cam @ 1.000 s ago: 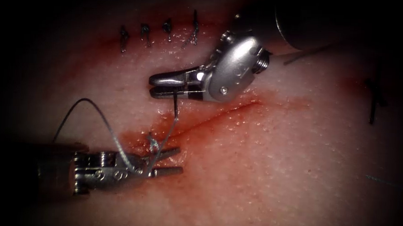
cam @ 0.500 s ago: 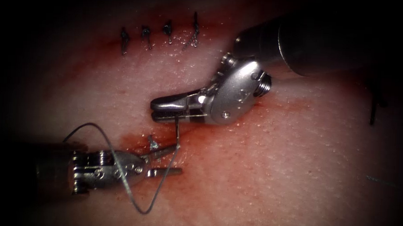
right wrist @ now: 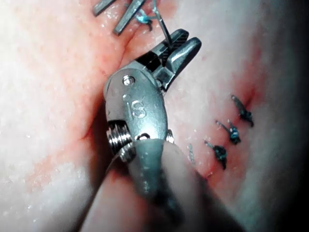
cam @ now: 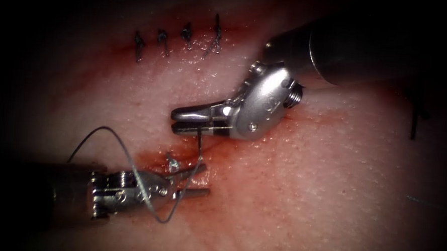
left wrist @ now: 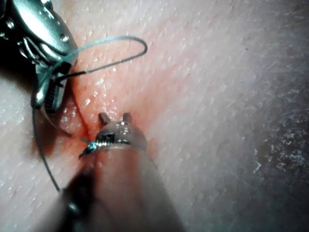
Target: Wound Closure
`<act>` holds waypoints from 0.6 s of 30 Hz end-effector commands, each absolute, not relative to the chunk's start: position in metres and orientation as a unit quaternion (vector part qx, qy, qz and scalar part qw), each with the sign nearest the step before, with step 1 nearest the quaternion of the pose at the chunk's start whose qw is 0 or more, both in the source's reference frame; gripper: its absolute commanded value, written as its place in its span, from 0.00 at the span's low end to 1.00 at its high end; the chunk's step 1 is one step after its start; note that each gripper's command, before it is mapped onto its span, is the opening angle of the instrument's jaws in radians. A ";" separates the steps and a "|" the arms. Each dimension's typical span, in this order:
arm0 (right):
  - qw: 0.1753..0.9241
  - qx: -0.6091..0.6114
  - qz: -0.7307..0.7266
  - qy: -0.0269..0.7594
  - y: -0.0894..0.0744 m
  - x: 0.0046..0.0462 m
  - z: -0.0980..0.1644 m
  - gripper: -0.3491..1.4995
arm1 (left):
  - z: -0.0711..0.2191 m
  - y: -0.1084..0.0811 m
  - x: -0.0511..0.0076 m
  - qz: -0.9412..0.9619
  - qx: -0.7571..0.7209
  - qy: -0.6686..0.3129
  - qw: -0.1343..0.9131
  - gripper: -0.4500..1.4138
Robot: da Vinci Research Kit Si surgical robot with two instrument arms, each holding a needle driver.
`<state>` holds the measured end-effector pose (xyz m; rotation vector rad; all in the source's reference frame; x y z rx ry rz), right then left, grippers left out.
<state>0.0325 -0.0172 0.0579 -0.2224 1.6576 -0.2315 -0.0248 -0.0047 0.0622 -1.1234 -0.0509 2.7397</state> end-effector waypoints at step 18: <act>0.668 -0.041 -0.052 0.741 -0.016 0.0340 0.059 0.00 | 0.067 -0.008 -0.0232 0.952 -0.274 -0.094 0.101 0.60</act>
